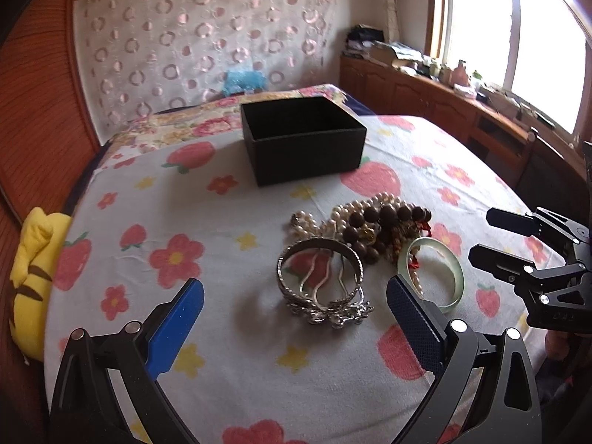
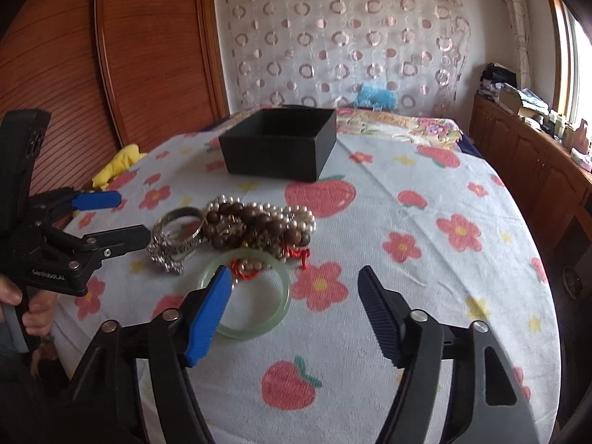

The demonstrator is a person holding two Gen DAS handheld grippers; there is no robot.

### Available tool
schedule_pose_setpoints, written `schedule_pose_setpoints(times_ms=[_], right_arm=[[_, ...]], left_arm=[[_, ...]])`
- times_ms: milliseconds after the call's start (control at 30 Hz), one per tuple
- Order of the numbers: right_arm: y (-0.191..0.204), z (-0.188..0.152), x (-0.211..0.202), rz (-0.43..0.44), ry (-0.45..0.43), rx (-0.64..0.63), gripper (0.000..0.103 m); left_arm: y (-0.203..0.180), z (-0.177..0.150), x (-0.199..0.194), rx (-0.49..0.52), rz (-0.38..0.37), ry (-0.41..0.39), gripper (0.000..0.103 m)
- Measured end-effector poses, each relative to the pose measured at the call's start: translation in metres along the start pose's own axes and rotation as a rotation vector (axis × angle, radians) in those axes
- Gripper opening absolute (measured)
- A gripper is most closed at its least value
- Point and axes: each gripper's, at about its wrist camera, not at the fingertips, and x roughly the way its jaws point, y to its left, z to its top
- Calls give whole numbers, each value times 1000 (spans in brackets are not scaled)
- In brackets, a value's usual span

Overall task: Organize jewelry
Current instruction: 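Grasp the silver cuff bangle with the left tool while the right tool grasps the jade bangle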

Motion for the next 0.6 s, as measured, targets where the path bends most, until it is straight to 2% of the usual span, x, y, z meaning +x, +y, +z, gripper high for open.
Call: schedule_pose_setpoints(times_ms=[100,167,233,500,600], right_arm=[[-2,-4,6,15,38,0,59],[-4,-7,11,29,66,0,52],[-5,-9,14,44,84,-4,50],[0,-8,23,95,123,-18,36],[3,-6,27,87,143,-40,32]], left_arm=[[-3,3,11,10,-21,27,96],[-5,6,17,16,-42,42,91],[-7,8,22,27,-56,58,87],[-13,13,37,55,-54,95,69],[-13,13,41,63,-45,105,68]])
